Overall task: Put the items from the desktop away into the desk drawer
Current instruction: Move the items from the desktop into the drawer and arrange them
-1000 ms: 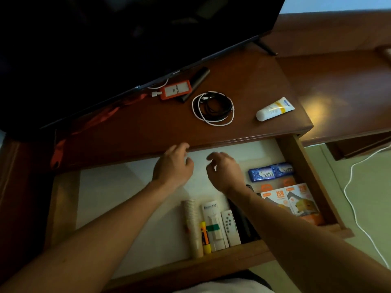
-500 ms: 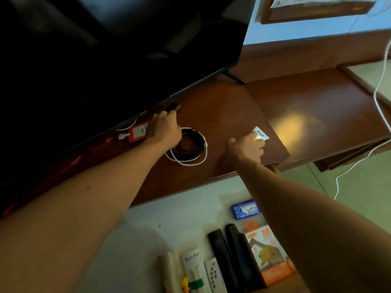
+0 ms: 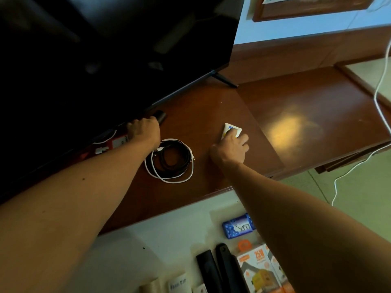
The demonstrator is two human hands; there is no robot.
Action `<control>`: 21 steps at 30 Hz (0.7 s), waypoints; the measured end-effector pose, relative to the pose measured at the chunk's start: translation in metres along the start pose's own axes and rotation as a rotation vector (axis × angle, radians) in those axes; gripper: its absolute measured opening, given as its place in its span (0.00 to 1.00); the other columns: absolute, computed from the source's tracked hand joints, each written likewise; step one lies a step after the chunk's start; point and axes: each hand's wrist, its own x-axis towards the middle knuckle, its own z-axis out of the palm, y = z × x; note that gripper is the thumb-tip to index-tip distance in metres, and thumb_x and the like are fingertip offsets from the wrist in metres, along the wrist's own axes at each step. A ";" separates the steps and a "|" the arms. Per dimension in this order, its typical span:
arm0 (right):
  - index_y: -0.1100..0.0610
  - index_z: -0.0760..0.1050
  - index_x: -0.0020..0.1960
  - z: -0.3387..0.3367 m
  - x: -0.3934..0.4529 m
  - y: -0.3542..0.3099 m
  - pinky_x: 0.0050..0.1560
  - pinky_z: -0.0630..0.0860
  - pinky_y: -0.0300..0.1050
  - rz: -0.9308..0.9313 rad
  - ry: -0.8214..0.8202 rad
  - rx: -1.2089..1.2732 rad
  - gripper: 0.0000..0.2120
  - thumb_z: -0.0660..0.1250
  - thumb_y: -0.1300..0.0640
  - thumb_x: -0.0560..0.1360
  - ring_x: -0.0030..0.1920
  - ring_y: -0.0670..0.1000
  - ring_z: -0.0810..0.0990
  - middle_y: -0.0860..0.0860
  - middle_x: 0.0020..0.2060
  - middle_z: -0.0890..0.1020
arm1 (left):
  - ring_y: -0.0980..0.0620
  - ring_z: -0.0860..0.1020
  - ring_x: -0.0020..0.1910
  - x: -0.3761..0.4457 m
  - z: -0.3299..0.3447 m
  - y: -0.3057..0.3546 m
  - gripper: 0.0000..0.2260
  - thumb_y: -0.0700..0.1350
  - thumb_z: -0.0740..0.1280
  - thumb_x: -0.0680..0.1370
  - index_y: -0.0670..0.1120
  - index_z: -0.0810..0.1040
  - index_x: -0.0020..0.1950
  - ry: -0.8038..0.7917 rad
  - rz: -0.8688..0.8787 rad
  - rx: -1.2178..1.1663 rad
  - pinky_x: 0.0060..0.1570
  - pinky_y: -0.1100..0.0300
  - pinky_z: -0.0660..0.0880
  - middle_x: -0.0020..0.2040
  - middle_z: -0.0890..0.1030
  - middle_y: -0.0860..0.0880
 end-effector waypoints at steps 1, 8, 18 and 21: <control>0.56 0.61 0.71 0.001 0.001 0.000 0.65 0.69 0.58 -0.010 -0.006 0.002 0.28 0.68 0.54 0.75 0.66 0.64 0.65 0.59 0.66 0.63 | 0.37 0.75 0.64 0.001 0.001 0.000 0.21 0.40 0.70 0.77 0.42 0.71 0.68 0.011 0.009 -0.006 0.61 0.44 0.70 0.62 0.78 0.38; 0.53 0.61 0.72 0.006 0.001 0.009 0.63 0.71 0.60 -0.071 0.003 0.006 0.25 0.64 0.48 0.79 0.65 0.62 0.68 0.59 0.66 0.68 | 0.37 0.79 0.59 0.005 0.012 0.002 0.16 0.42 0.70 0.77 0.39 0.74 0.63 0.099 0.113 0.024 0.58 0.45 0.73 0.58 0.80 0.37; 0.57 0.61 0.72 -0.005 -0.002 0.001 0.64 0.70 0.59 -0.108 -0.061 0.123 0.30 0.67 0.55 0.73 0.66 0.64 0.70 0.59 0.67 0.71 | 0.38 0.73 0.63 -0.001 -0.001 0.021 0.21 0.43 0.65 0.81 0.38 0.66 0.72 0.269 0.266 -0.079 0.55 0.49 0.75 0.64 0.74 0.37; 0.59 0.62 0.71 -0.006 -0.008 -0.005 0.65 0.71 0.58 -0.128 -0.080 0.155 0.29 0.68 0.55 0.74 0.67 0.64 0.70 0.59 0.67 0.71 | 0.38 0.74 0.63 -0.012 -0.012 0.024 0.19 0.44 0.63 0.82 0.38 0.67 0.71 0.293 0.243 -0.153 0.56 0.48 0.74 0.64 0.75 0.37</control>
